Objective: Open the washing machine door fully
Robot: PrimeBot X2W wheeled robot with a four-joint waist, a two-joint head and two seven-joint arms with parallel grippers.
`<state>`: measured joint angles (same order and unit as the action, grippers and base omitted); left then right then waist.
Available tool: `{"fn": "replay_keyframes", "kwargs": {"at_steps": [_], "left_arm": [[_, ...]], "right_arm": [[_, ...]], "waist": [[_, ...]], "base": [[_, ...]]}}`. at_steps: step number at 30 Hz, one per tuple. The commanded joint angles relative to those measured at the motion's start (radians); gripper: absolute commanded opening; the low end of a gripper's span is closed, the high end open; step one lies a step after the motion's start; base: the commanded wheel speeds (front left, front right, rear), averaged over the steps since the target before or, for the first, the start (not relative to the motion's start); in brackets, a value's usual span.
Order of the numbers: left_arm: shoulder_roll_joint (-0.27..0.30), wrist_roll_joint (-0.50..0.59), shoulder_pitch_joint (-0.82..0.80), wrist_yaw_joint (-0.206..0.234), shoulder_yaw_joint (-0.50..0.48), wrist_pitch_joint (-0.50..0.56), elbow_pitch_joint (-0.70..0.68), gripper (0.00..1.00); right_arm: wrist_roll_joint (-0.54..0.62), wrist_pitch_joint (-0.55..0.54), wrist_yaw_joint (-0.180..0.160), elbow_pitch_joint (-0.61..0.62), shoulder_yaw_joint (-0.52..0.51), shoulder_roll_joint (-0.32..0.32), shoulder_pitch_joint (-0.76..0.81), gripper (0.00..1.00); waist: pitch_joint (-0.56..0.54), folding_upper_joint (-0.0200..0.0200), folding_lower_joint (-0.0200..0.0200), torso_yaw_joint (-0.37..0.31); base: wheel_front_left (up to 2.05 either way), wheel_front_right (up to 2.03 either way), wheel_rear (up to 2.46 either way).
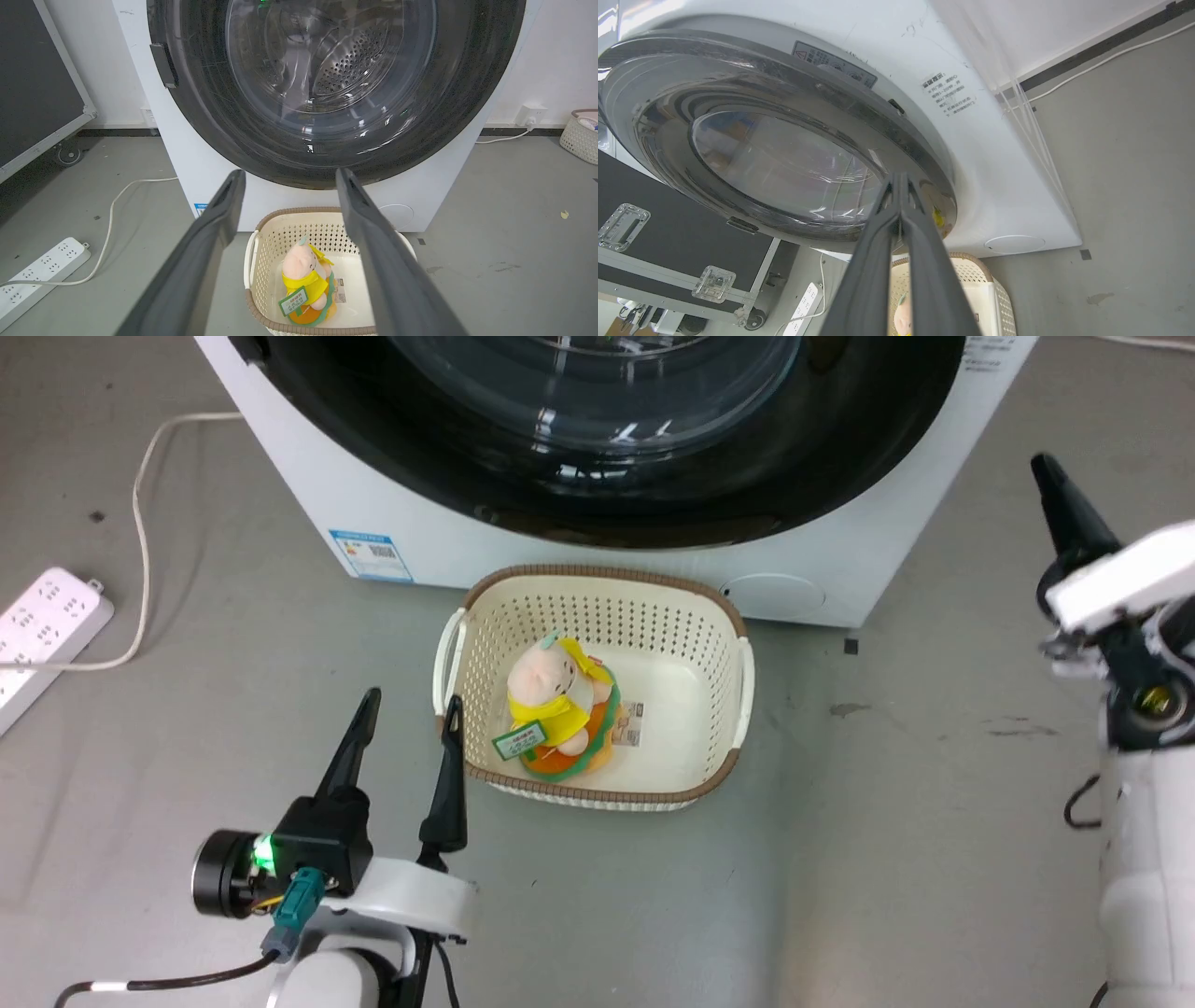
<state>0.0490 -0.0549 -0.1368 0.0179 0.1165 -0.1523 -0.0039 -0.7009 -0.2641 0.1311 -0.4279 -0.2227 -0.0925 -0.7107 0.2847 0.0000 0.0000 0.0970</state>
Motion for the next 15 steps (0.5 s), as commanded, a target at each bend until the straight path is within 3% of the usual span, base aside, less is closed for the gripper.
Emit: {"fn": "replay_keyframes", "kwargs": {"at_steps": [1,15], "left_arm": [[0.001,-0.003,-0.024,0.006,0.005,-0.016,-0.008,1.0],[0.001,-0.013,-0.069,0.014,0.042,-0.045,-0.011,1.0]], "right_arm": [[-0.028,-0.021,0.0,-0.036,-0.017,-0.004,-0.06,0.0],[-0.111,-0.162,0.0,-0.242,-0.099,-0.042,-0.32,0.0]], "waist": [[0.014,0.0,0.0,0.007],[0.09,0.0,0.0,0.041]], "base": [[0.0,0.0,0.0],[0.0,0.0,0.0]]}}
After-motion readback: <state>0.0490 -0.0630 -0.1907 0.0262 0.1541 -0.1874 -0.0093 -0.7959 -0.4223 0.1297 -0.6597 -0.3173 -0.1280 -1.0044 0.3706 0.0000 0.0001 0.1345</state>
